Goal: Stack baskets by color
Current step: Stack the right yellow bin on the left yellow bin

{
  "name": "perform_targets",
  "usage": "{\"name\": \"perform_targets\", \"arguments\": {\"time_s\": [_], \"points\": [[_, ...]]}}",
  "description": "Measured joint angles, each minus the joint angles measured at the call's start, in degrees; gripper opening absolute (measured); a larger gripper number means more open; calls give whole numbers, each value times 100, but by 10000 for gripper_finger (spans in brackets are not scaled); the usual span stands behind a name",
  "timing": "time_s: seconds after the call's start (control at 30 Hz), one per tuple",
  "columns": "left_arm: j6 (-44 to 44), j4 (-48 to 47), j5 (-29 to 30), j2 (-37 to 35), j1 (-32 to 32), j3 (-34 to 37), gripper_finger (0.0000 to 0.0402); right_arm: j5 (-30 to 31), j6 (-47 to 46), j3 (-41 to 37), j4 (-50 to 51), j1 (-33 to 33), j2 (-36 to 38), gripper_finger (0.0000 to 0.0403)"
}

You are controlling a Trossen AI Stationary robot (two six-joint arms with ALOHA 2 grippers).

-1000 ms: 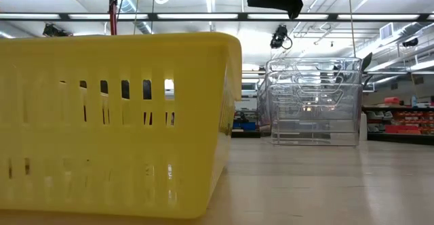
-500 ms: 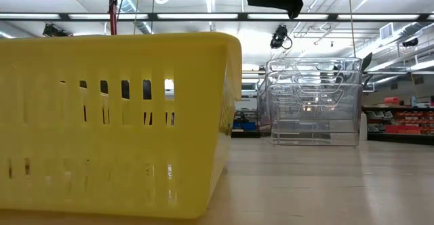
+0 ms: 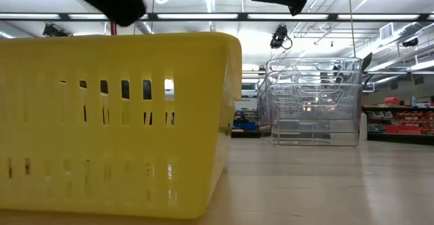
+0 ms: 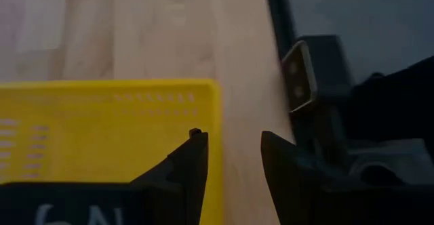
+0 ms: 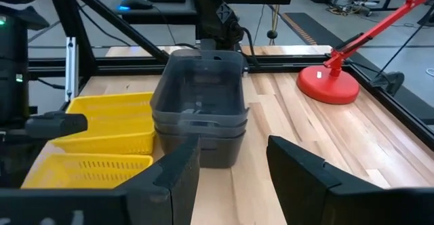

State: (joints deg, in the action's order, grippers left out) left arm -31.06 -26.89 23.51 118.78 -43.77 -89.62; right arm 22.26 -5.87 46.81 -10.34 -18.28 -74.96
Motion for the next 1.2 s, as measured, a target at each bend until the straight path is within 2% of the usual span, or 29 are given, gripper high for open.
{"name": "perform_targets", "arguments": {"time_s": [0.33,0.67,0.87,1.1,1.2], "points": [[-83,12,140,224,30,-2,142,11,-25,0,10,-180,0,177],[-151,-105,-131,399,61,0,133,14,-45,0,-30,-247,0,177],[-309,-198,-224,422,57,0,100,14,-62,0,-32,-250,0,177],[-426,-364,-334,422,59,0,21,14,-57,0,-31,-252,0,177],[-414,-367,-330,422,59,0,9,14,-55,0,-30,-252,0,177]]}}
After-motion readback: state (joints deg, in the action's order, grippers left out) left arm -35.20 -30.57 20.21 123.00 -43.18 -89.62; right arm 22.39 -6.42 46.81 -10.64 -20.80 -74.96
